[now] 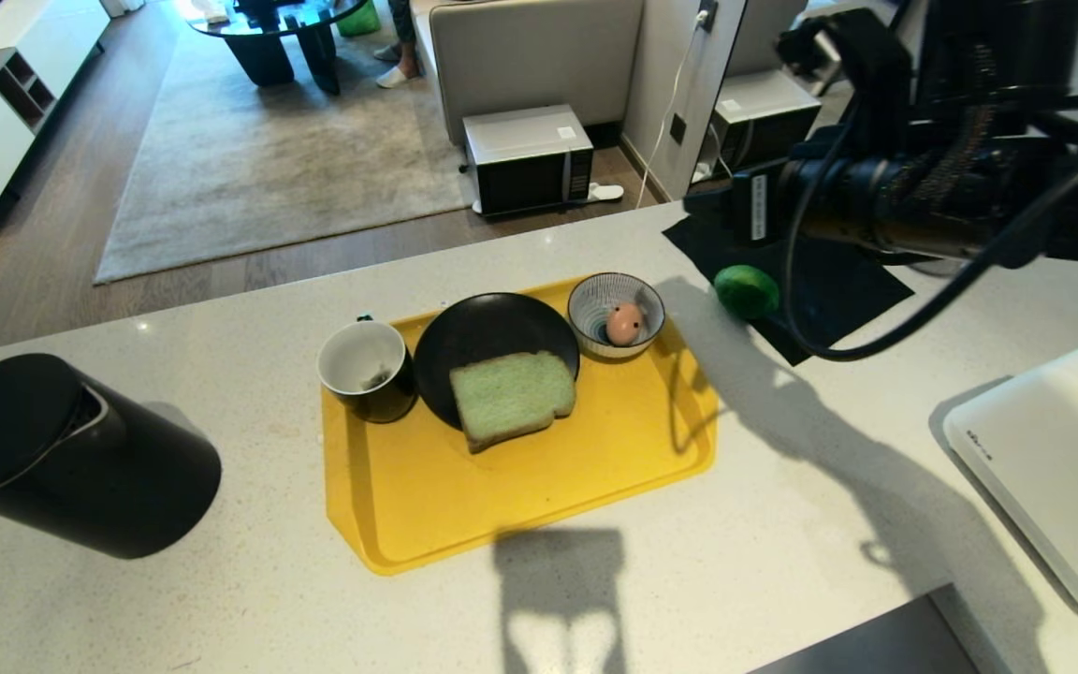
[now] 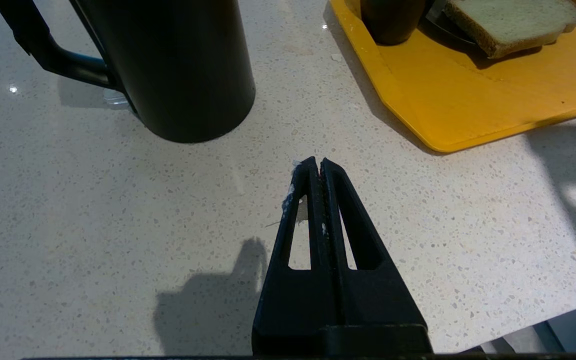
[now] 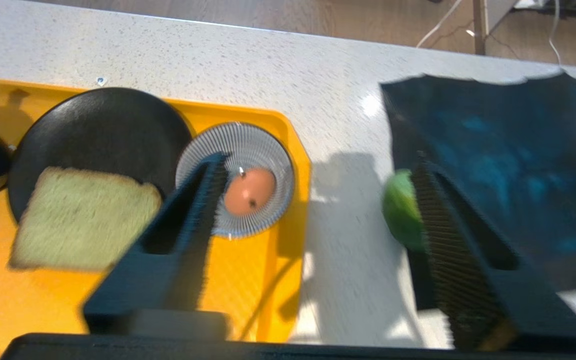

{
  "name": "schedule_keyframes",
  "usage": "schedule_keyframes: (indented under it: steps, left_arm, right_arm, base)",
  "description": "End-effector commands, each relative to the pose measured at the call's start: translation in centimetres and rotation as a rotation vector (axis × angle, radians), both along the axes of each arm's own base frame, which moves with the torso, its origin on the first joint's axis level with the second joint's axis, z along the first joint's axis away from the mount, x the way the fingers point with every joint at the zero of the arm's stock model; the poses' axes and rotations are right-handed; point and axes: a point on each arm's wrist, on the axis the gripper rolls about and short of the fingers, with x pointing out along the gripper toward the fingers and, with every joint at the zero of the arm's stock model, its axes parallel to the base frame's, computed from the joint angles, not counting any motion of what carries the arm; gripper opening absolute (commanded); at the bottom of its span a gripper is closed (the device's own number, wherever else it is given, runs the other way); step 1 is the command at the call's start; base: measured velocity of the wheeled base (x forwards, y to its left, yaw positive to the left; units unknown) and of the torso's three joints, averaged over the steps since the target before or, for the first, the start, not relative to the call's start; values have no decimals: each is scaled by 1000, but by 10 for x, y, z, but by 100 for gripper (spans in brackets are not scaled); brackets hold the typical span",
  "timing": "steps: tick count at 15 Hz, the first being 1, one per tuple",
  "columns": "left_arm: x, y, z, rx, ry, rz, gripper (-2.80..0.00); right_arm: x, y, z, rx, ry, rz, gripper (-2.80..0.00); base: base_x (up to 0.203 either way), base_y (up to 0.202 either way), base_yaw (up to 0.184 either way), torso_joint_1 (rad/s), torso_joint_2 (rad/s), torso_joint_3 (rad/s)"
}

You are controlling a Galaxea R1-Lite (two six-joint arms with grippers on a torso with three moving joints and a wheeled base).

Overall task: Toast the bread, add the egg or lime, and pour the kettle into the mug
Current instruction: Pick up the kettle

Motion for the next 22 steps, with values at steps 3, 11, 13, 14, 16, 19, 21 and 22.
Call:
schedule_keyframes:
  steps: [3,11,13,14,16,19,21,22]
  left_arm:
    - [1,0,-5,0,15,1,-280]
    - [1,0,-4,0,14,1,-280]
    - [1,0,-5,0,15,1,-280]
    - [1,0,-5,0,15,1,-280]
    - [1,0,-5,0,15,1,-280]
    - [1,0,-5,0,15,1,-280]
    - [1,0,-5,0,15,1,-280]
    - [1,0,-5,0,15,1,-280]
  right_arm:
    - [-110,-70,43,125,-168,-33,-280]
    - [-269,-156,8,238,-396,-171,-280]
    - [-289,-166,-15,249,-408,-219,-280]
    - [-298,-170,-26,250,-407,-244,-280]
    - [-315,-177,-45,242,-407,-264,-280]
    - [-328,-184,-57,260,-413,-348,-280]
    - [-335,-184,-55,310,-437,-391,-280]
    - [-341,-185,-57,329,-453,-402,-280]
  base:
    - [0,0,0,0,0,0]
    - [0,0,0,0,0,0]
    - [0,0,0,0,0,0]
    - [0,0,0,0,0,0]
    - [0,0,0,0,0,0]
    - [0,0,0,0,0,0]
    - [0,0,0,0,0,0]
    - [0,0,0,0,0,0]
